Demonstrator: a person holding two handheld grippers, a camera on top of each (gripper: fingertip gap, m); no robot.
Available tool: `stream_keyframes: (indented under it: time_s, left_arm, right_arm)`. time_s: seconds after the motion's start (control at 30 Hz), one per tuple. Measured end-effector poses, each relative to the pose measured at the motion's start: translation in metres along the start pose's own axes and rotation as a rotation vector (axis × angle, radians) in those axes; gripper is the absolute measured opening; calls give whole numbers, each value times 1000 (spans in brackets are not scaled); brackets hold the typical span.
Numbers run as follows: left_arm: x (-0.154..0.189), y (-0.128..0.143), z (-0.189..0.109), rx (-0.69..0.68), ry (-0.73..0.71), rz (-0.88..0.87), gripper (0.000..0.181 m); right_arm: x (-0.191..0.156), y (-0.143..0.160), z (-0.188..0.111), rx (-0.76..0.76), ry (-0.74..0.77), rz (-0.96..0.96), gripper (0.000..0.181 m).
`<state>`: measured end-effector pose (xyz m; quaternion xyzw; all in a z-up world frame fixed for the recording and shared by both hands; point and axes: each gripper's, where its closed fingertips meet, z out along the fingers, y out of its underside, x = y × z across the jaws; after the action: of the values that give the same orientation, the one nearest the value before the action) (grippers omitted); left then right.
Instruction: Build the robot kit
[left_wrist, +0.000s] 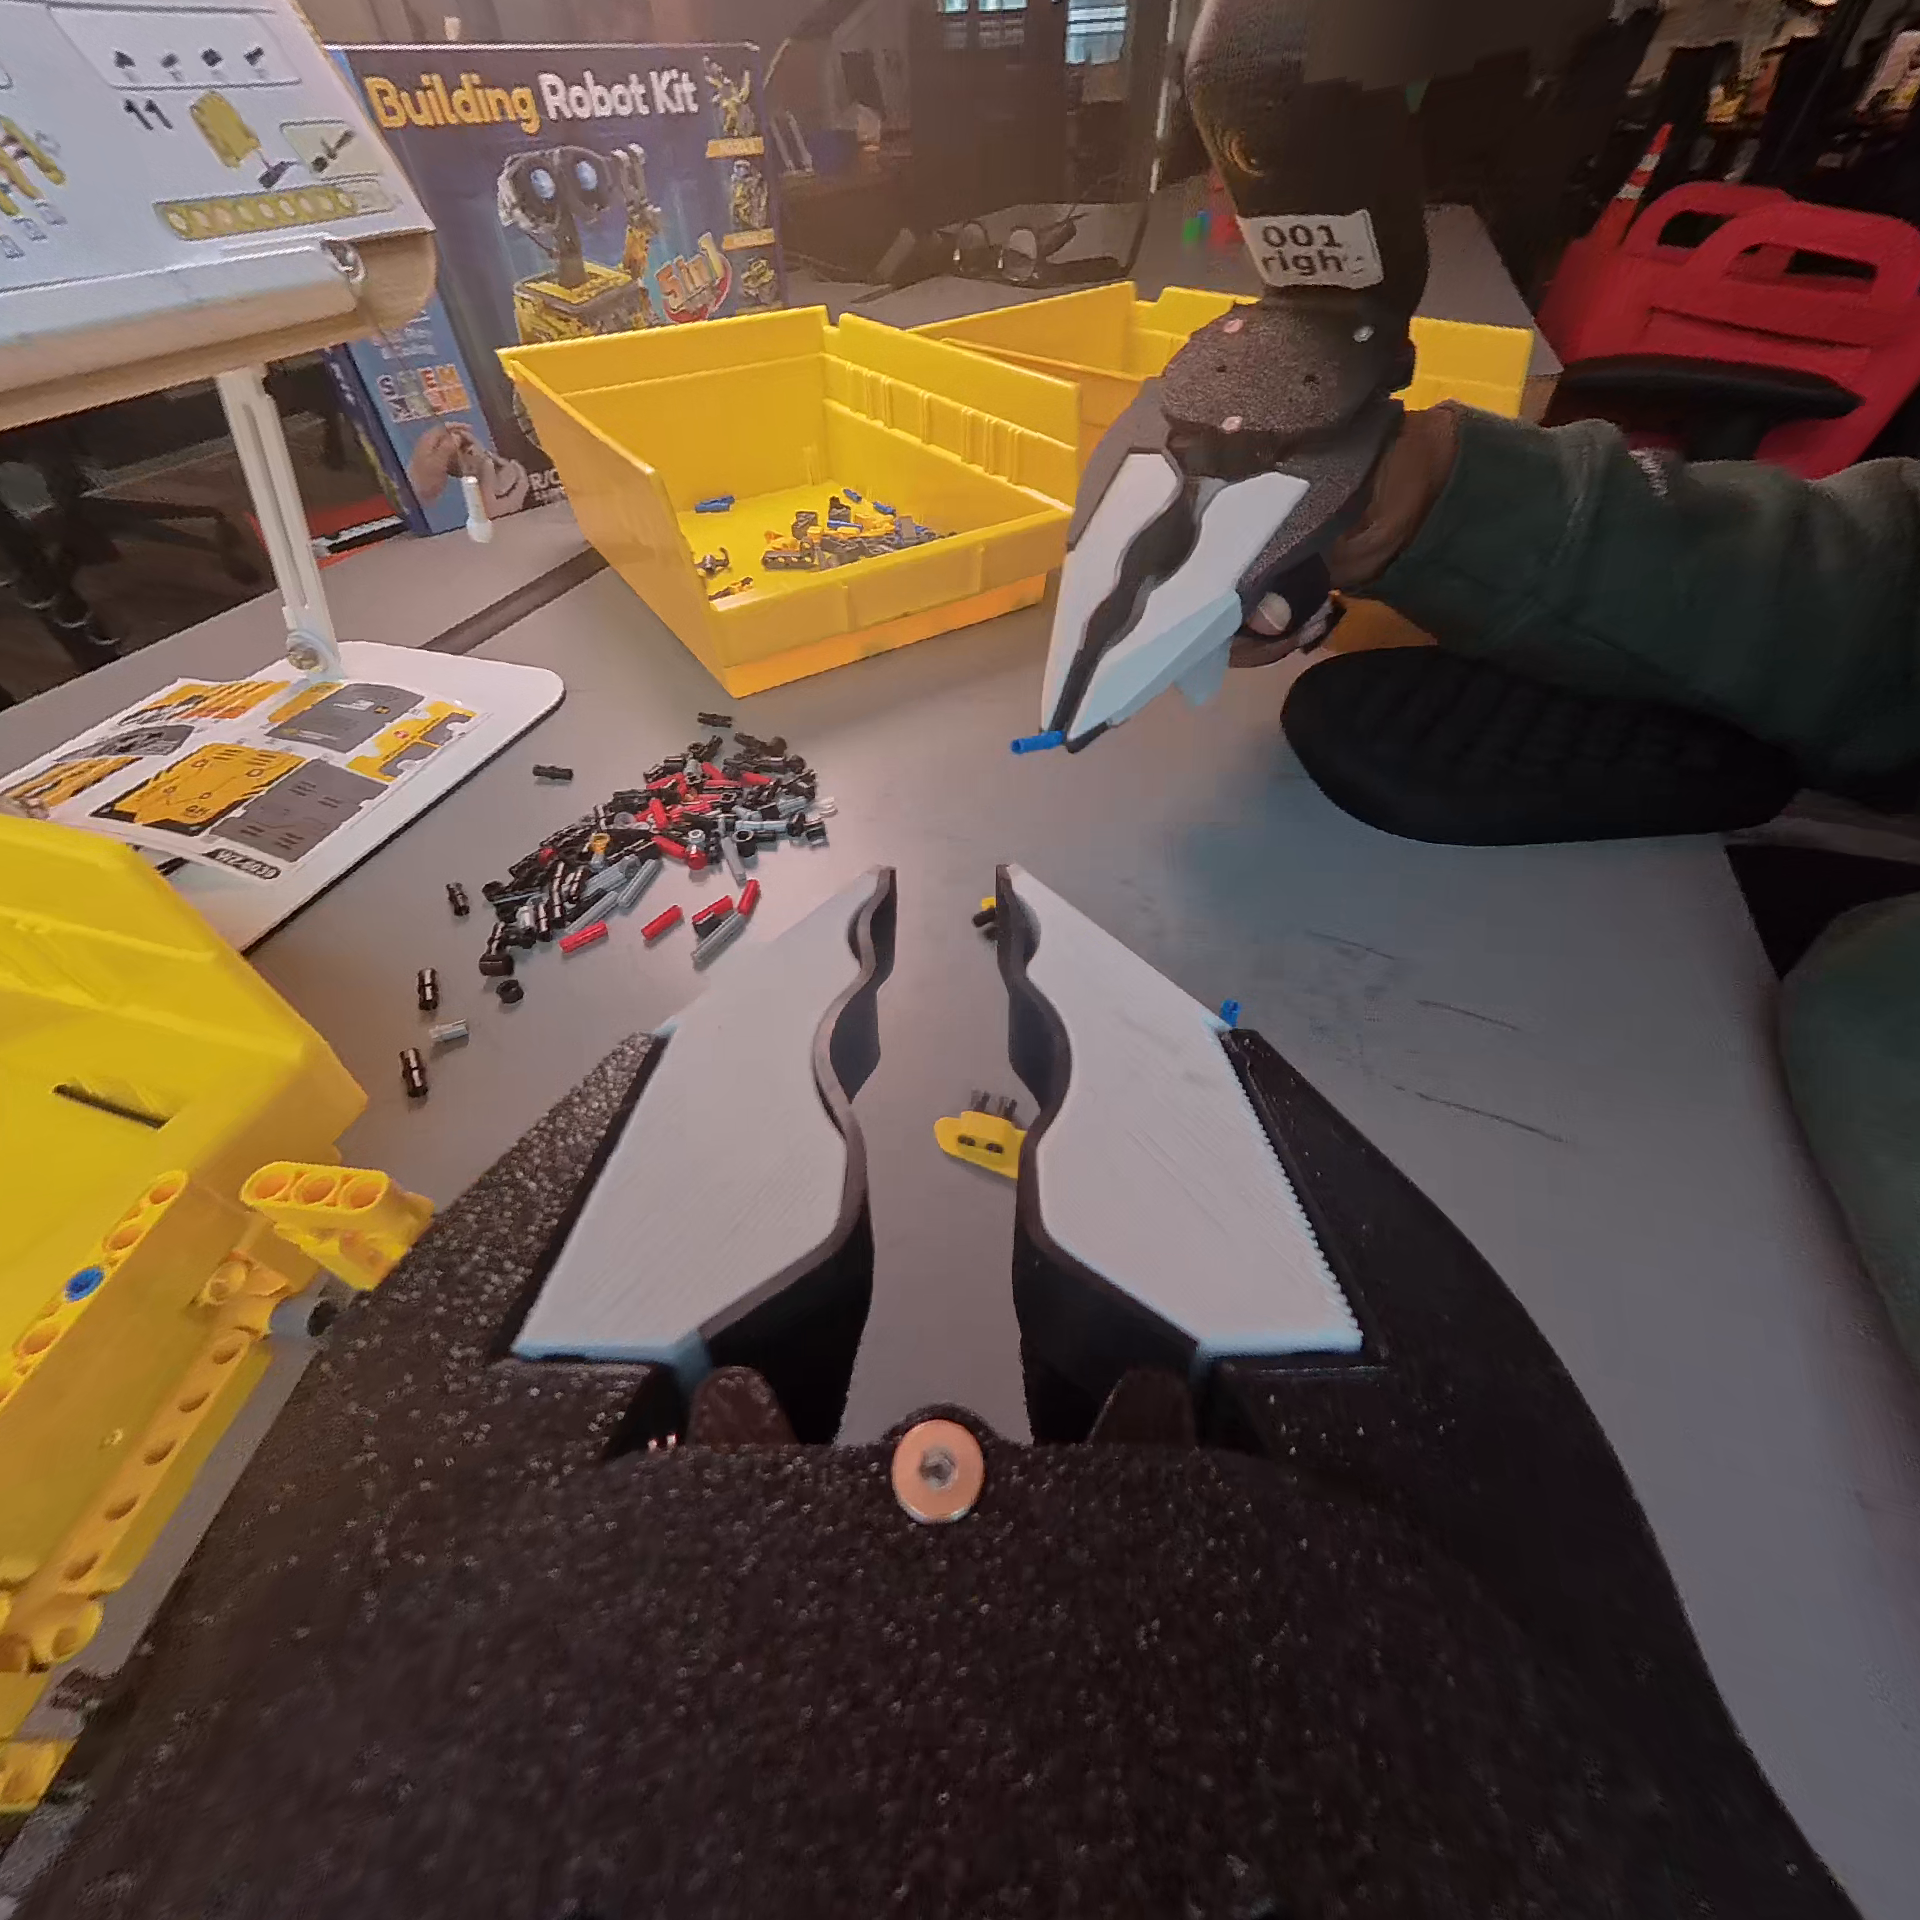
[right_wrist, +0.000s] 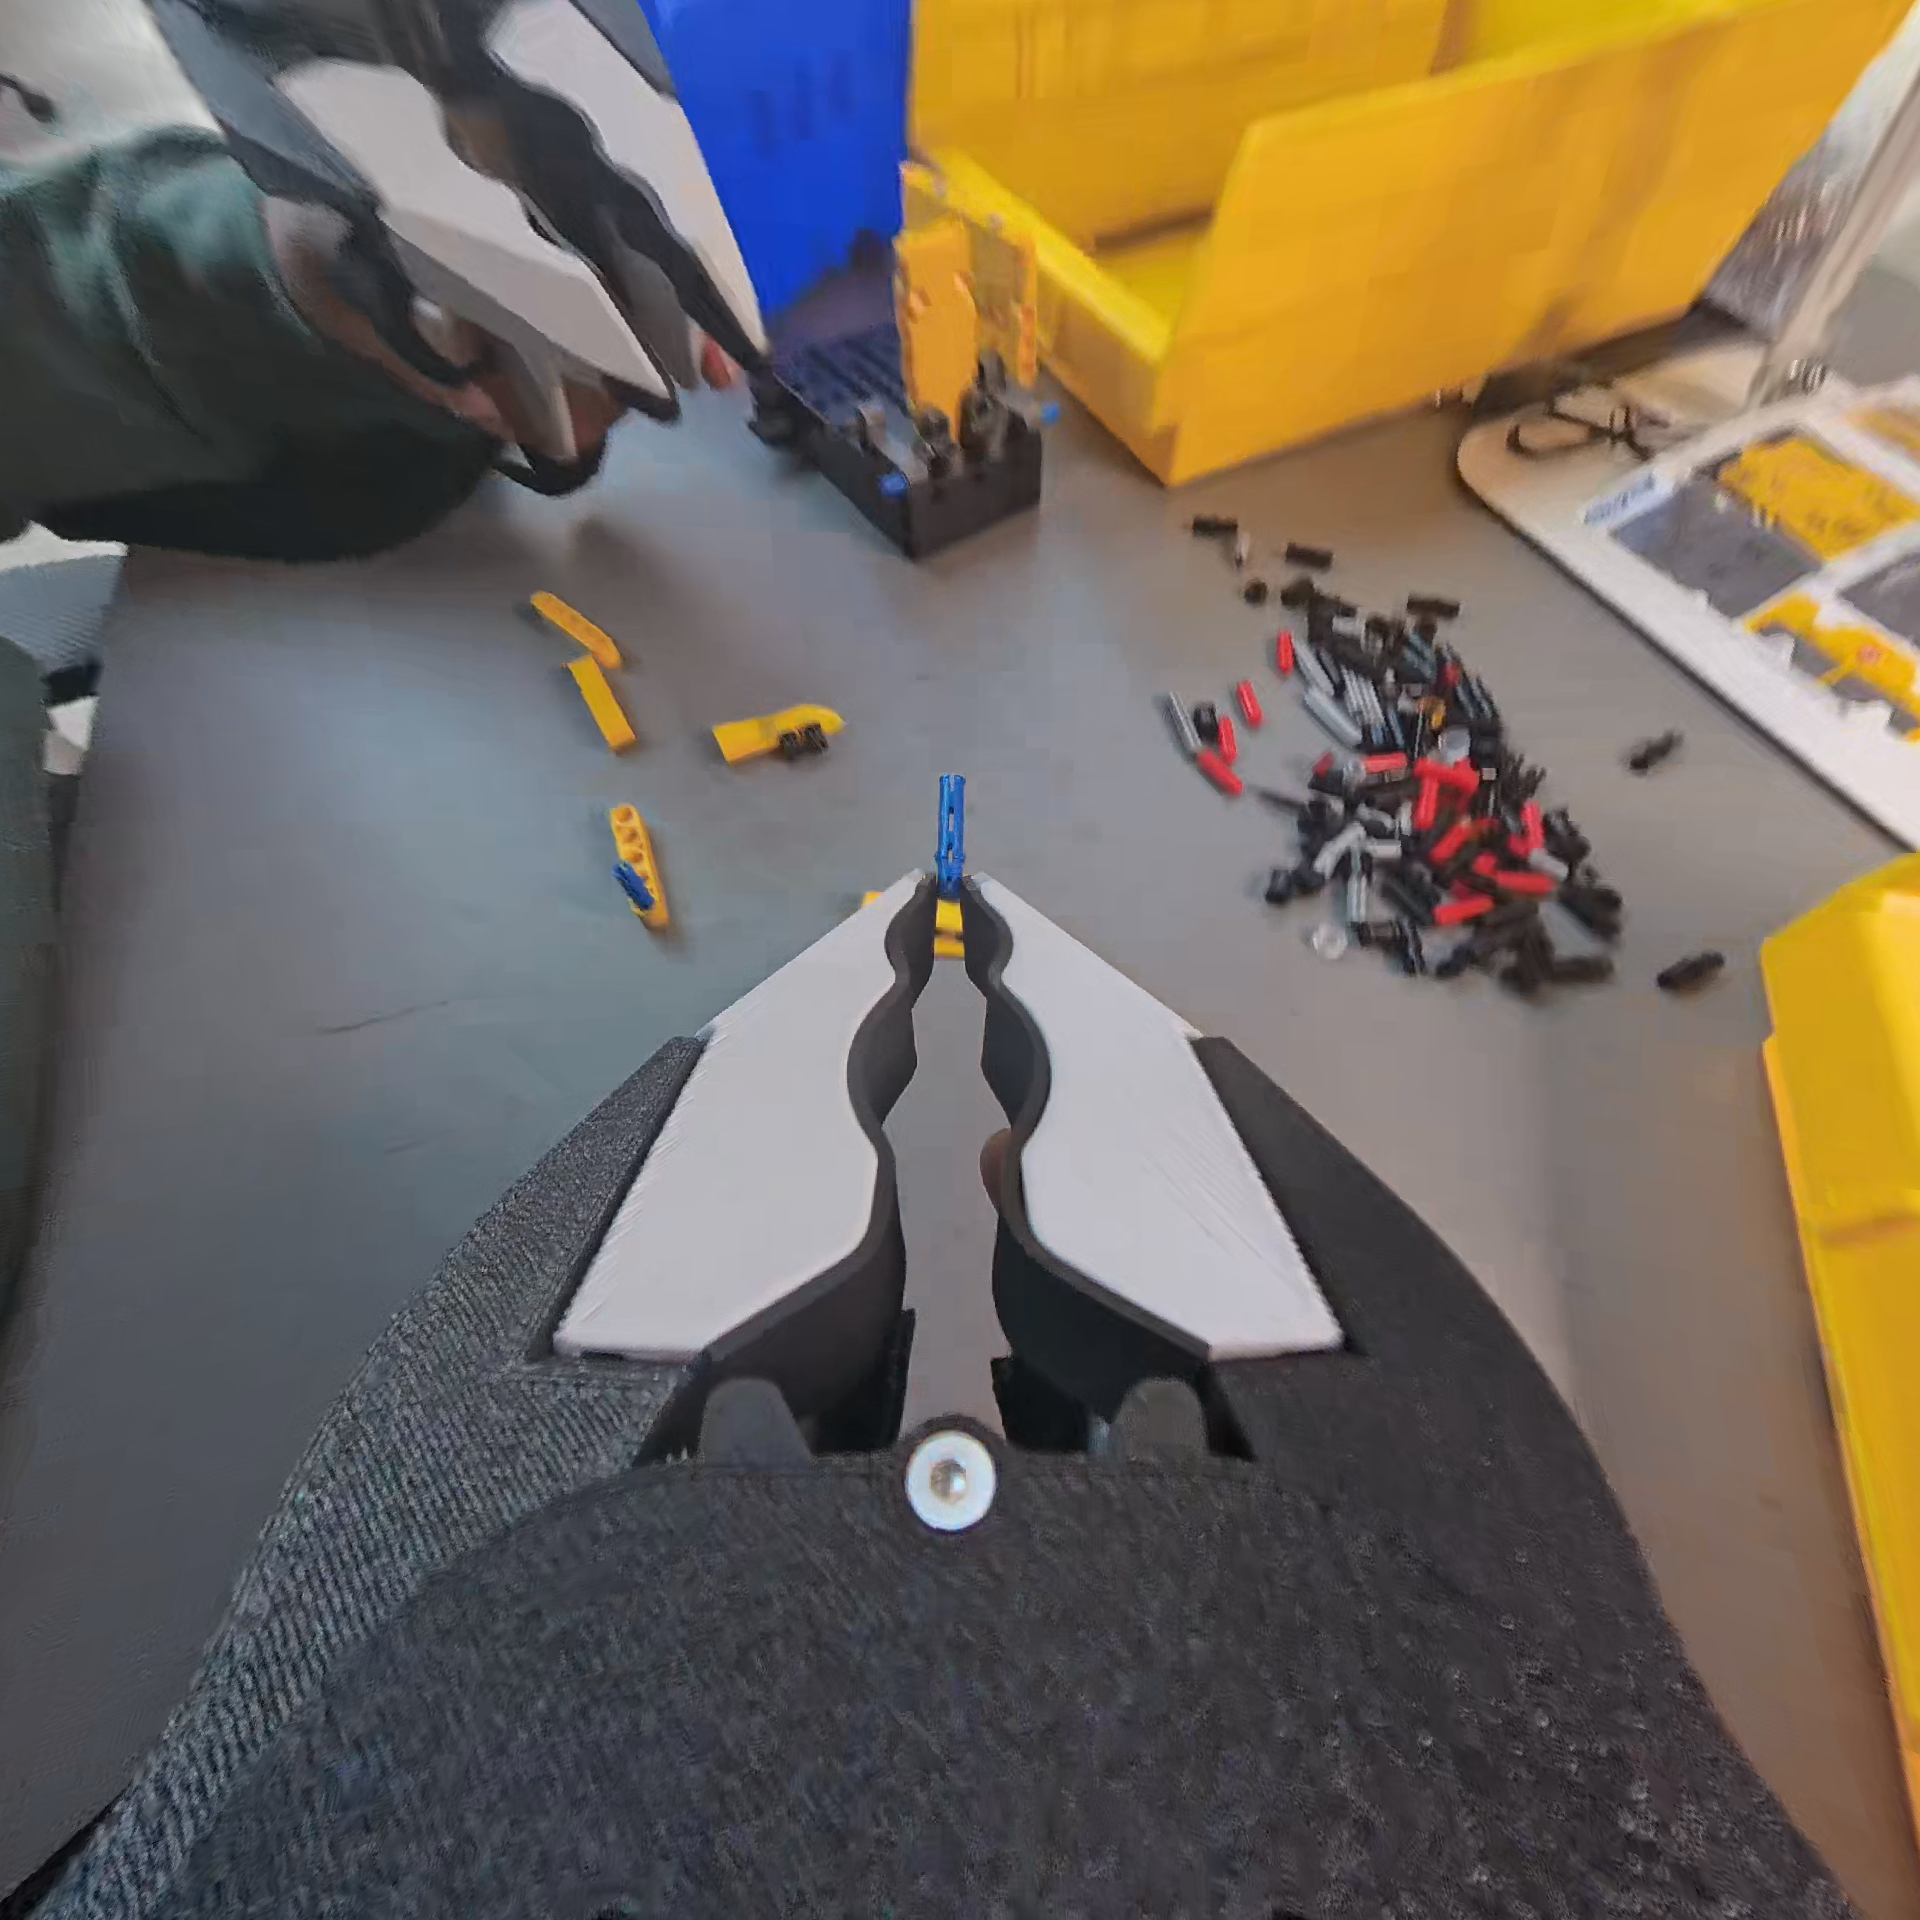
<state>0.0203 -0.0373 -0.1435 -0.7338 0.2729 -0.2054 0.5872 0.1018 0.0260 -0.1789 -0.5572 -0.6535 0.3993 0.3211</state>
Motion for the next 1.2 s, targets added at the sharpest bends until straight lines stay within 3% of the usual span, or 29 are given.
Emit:
stream_keyframes:
  time_s: [0.17,0.5,0.63,0.87,1.2]
  left_arm:
    - [32,-10,1,51,175,-35,18]
    - [59,-5,7,27,280,1,14]
    - [64,-3,8,17,296,17,0]
    - [63,-2,9,14,297,11,0]
    - [36,-9,3,62,189,-27,9]
  right_arm:
    - [-38,-34,8,185,-113,-84,4]
    - [-81,-36,33,188,-246,-126,4]
    - [-85,-35,33,183,-263,-129,4]
    - [-82,-38,29,203,-252,-119,4]
    - [-62,-35,23,200,-173,-105,4]
